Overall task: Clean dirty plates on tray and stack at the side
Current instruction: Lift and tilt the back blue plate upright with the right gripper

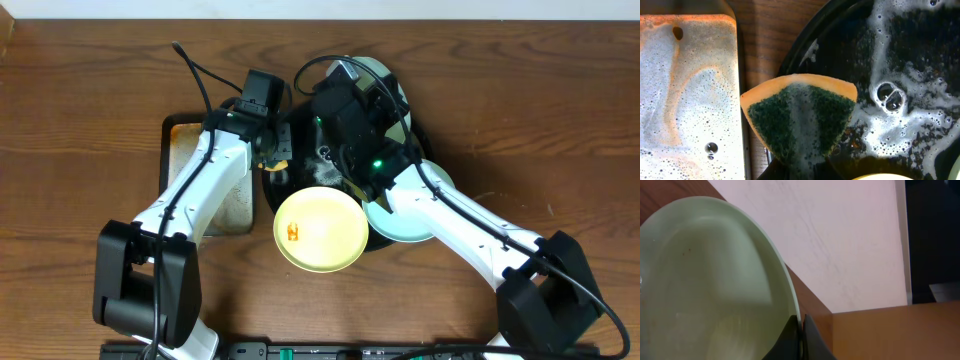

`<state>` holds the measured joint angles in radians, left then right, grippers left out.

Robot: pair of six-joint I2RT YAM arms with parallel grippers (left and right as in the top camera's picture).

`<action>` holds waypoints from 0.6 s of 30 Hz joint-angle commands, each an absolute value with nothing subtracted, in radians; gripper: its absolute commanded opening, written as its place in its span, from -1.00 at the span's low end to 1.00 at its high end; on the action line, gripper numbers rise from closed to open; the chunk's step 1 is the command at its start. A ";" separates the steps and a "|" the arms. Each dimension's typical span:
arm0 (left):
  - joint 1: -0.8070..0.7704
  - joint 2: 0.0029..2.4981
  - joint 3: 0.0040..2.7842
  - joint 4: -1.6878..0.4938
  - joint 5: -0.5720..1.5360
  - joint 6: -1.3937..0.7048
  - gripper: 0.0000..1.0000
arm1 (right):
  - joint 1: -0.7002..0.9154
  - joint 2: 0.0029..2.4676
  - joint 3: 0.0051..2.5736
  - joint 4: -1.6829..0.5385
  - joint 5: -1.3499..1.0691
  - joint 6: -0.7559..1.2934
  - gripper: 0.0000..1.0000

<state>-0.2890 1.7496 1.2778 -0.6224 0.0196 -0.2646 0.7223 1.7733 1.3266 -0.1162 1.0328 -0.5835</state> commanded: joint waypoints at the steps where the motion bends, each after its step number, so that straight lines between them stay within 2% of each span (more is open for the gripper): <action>1: -0.286 1.753 1.275 -0.624 0.008 -0.255 -0.79 | 0.730 1.755 1.330 -0.150 1.057 -0.505 -0.98; 8: -0.286 1.753 1.275 -0.613 0.009 -0.255 -0.78 | 0.691 1.755 1.330 -0.377 0.823 -0.265 -0.98; 18: -0.286 1.753 1.275 -0.580 0.055 -0.255 -0.79 | 0.543 1.754 1.330 -0.470 0.379 0.020 -0.98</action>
